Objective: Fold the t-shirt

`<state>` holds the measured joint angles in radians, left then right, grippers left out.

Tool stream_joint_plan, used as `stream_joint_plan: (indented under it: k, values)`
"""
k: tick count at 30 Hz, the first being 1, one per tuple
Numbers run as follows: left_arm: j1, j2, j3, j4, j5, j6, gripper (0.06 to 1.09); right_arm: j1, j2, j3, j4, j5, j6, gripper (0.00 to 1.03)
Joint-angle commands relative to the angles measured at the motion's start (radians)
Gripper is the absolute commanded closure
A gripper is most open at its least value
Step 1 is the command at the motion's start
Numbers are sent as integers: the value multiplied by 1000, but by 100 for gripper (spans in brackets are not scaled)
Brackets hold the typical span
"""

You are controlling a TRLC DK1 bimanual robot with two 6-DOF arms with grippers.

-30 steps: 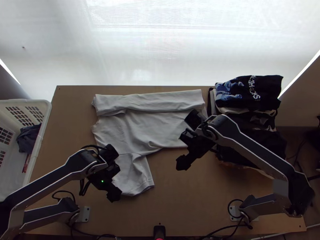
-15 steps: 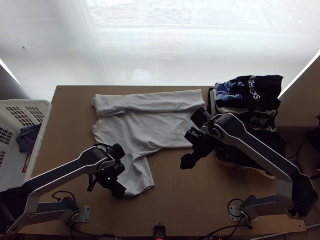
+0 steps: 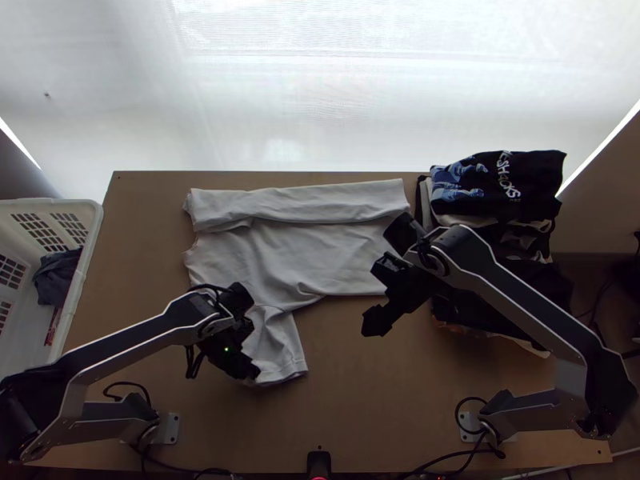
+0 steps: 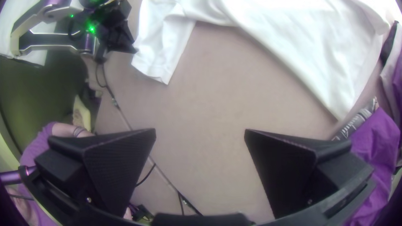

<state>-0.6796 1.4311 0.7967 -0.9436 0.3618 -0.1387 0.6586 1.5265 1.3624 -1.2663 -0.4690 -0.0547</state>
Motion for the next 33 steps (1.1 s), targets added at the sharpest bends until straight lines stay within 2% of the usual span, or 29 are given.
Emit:
stream_joint_plan:
  k: [1,5,8,12,14,22,33]
  values:
    - [41,-38,-27,72,-17,-15,105,-16,-5,4,-1,1,-7,5]
    - [43,-190,-51,160,-53,-2,105,-33,-5,4,-4,1,-16,5]
    - [61,-216,2,124,-50,-15,105,-45,-5,-2,-4,1,-22,5]
    - [130,-192,68,26,26,1,105,-47,6,0,-4,1,-30,5]
    - [173,-187,95,-30,98,39,105,-45,12,1,-4,0,-30,5]
    - [374,-40,230,-221,266,166,105,-43,15,-11,-4,0,-31,5]
    - [555,272,466,-416,370,238,105,-37,-5,-54,-4,0,-28,5]
